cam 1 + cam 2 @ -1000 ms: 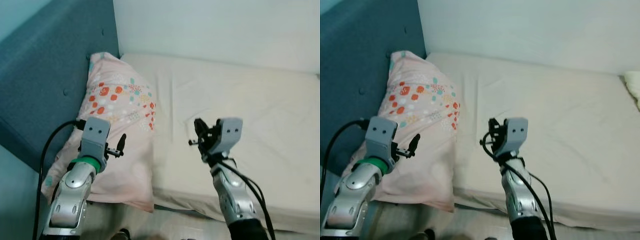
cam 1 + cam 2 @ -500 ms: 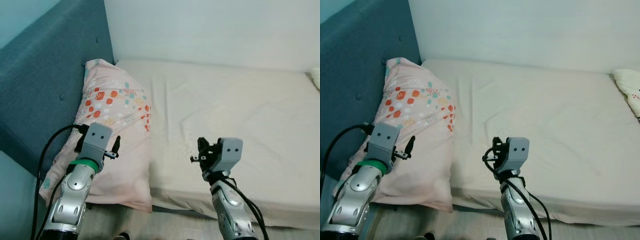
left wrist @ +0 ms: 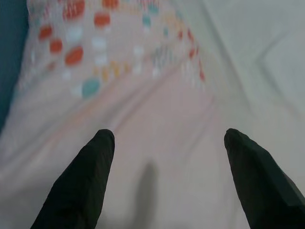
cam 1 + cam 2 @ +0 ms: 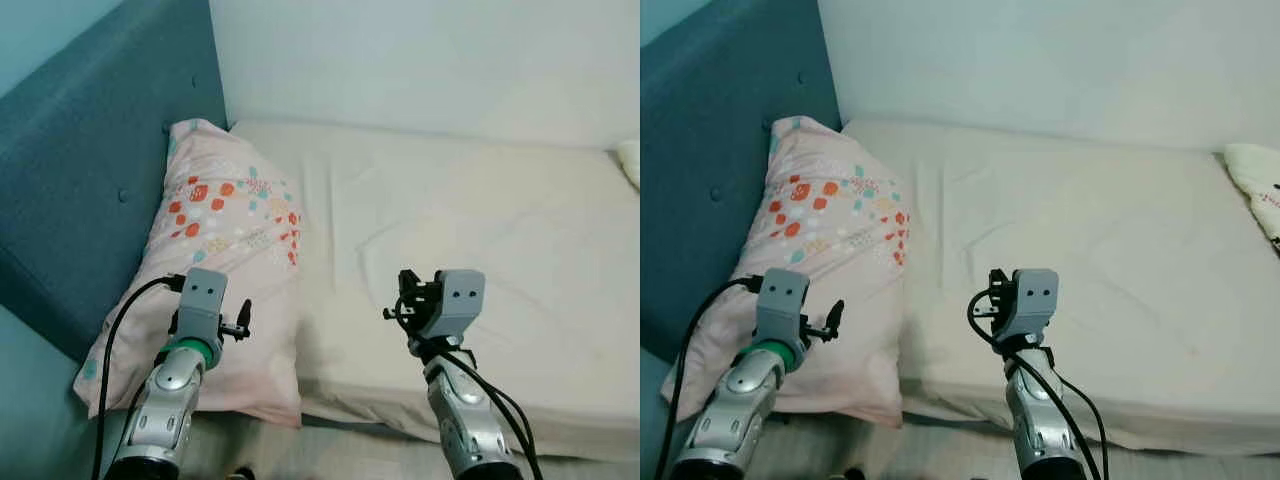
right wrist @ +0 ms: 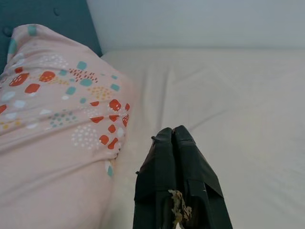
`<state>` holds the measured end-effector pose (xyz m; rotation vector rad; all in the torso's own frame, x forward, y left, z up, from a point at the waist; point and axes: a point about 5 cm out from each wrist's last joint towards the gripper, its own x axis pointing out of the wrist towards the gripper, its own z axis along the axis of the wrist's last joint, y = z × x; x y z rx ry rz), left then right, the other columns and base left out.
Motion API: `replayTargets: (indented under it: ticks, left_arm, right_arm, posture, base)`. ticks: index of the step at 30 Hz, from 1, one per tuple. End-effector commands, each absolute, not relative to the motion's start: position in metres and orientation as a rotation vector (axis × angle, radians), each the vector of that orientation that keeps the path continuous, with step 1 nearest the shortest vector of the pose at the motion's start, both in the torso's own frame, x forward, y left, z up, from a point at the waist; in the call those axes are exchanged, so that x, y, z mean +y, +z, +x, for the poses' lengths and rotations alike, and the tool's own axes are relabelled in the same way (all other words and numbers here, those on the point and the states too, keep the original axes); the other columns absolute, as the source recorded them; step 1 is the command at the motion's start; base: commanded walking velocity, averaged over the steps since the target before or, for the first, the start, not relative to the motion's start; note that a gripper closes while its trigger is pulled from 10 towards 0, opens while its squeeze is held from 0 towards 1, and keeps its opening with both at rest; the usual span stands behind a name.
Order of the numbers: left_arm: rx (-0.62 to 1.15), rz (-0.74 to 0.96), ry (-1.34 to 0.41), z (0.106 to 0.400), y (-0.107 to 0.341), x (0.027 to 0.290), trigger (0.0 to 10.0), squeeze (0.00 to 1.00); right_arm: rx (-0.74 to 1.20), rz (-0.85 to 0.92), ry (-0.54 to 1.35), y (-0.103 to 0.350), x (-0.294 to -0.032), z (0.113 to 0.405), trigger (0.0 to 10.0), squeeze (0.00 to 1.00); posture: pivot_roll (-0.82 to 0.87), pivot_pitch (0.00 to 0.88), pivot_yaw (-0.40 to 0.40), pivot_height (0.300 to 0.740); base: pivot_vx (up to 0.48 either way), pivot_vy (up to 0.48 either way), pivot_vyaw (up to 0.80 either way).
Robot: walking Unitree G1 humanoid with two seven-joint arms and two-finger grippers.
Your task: Clean up the room
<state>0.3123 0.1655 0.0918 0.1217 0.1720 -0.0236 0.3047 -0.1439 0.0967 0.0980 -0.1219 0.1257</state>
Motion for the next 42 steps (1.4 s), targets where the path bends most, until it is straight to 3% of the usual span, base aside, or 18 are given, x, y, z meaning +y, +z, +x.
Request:
replayTargets:
  ticks: [1, 12, 25, 42]
  left_arm:
    - [0.153, 0.091, -0.025, 0.313, 0.092, 0.164, 10.0, 0.0]
    - [0.056, 0.149, -0.092, 0.319, 0.113, 0.155, 10.0, 0.0]
    - [-0.087, 0.182, -0.27, 0.327, 0.146, 0.112, 10.0, 0.0]
    - [-0.111, 0.132, -0.357, 0.324, 0.157, 0.093, 10.0, 0.0]
  right_arm:
    - [-0.12, 0.092, 0.128, 0.095, -0.144, 0.304, 10.0, 0.0]
    - [-0.124, 0.104, 0.118, 0.095, -0.147, 0.303, 10.0, 0.0]
    - [-0.143, 0.111, 0.108, 0.101, -0.149, 0.306, 10.0, 0.0]
    - [-0.172, 0.108, 0.062, 0.107, -0.159, 0.305, 10.0, 0.0]
  posture:
    - [0.0, 0.048, 0.003, 0.736]
    - [0.0, 0.058, -0.004, 0.736]
    - [0.0, 0.06, -0.007, 0.736]
    - [-0.02, 0.07, 0.018, 0.736]
  base:
    - [0.0, 0.0, 0.0]
    - [0.0, 0.0, 0.0]
    - [0.0, 0.0, 0.0]
    - [0.0, 0.0, 0.0]
